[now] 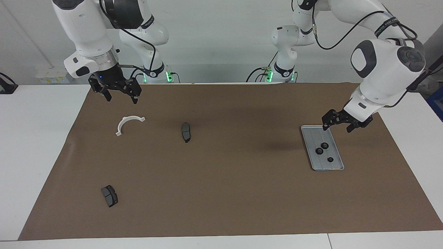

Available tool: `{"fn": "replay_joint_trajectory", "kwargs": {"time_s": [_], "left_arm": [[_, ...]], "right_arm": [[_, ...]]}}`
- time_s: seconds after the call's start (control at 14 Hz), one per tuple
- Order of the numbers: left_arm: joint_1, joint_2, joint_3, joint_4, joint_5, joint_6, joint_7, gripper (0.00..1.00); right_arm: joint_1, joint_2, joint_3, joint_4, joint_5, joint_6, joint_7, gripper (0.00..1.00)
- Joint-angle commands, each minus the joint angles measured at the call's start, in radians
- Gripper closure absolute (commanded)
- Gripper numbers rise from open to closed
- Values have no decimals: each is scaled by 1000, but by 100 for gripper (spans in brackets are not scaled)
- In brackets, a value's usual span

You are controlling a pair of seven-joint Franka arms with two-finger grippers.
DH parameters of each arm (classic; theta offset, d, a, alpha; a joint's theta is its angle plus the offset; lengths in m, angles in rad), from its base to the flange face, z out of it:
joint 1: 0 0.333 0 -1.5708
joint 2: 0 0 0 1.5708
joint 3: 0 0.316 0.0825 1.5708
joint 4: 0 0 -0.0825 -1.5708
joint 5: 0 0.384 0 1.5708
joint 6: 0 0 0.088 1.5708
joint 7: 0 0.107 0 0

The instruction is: Pick bearing gear from pile to tray

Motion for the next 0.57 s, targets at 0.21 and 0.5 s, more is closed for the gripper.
{"fn": "replay_joint_trajectory", "kwargs": {"time_s": [0.21, 0.5], "left_arm": [[-3, -177, 10, 19, -7, -161, -19, 0], [-4, -211, 7, 60, -2, -227, -19, 0]], "right_arm": [[-8, -19, 2, -16, 18, -2, -26, 0], [-8, -19, 2, -16, 18, -2, -26, 0]]}}
